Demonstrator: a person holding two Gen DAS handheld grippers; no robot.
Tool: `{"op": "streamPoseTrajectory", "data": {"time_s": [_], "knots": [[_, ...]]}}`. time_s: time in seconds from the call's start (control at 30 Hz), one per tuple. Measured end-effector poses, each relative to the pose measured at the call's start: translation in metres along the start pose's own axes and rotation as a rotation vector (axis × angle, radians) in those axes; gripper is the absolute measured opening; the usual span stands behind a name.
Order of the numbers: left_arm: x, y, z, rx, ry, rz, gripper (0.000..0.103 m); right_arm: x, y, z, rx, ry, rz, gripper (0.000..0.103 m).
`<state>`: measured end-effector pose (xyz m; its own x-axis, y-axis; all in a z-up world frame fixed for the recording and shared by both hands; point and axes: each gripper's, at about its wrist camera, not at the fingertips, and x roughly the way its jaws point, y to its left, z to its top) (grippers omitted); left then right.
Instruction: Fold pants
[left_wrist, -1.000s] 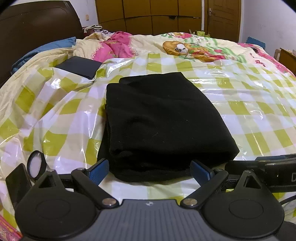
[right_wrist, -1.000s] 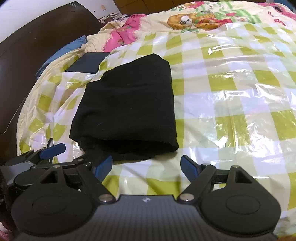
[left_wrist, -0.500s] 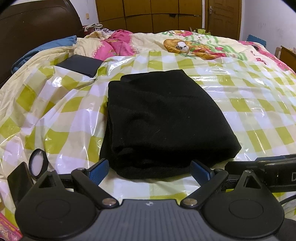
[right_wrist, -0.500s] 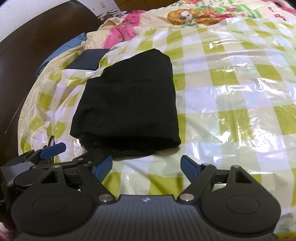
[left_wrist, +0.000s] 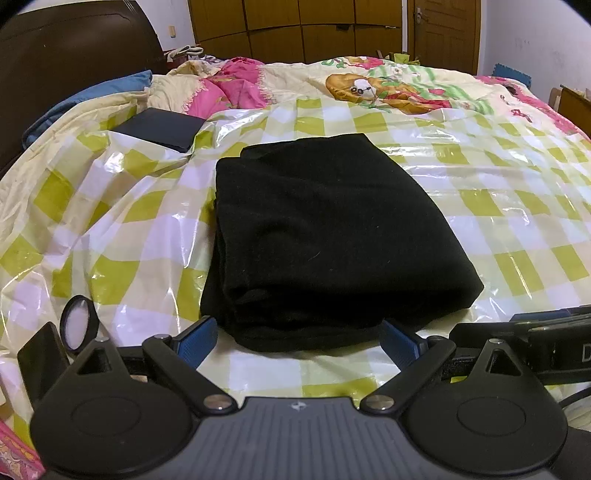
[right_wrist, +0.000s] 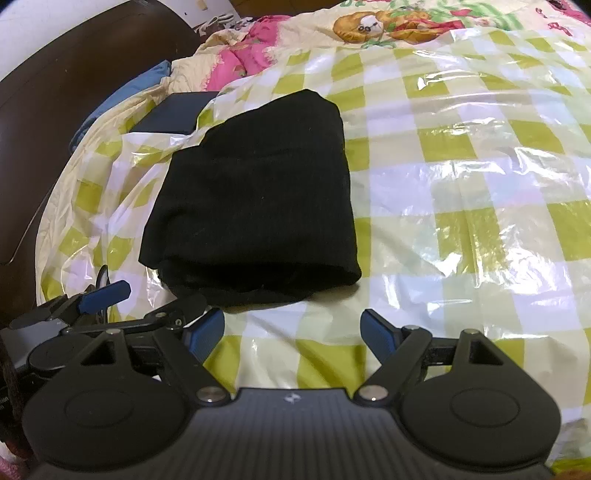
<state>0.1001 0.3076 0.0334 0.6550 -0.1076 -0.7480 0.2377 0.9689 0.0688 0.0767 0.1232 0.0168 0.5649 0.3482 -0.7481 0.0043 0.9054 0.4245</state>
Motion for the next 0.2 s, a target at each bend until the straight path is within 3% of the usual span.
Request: {"op": "streamPoseTrajectory", "data": {"time_s": [0.2], "knots": [[-0.0015,-0.0005,-0.0007,0.006,-0.001,0.010,0.103,0.0004,0.0000,-0.0002,-0.003,0.008,0.005,0.081]]}}
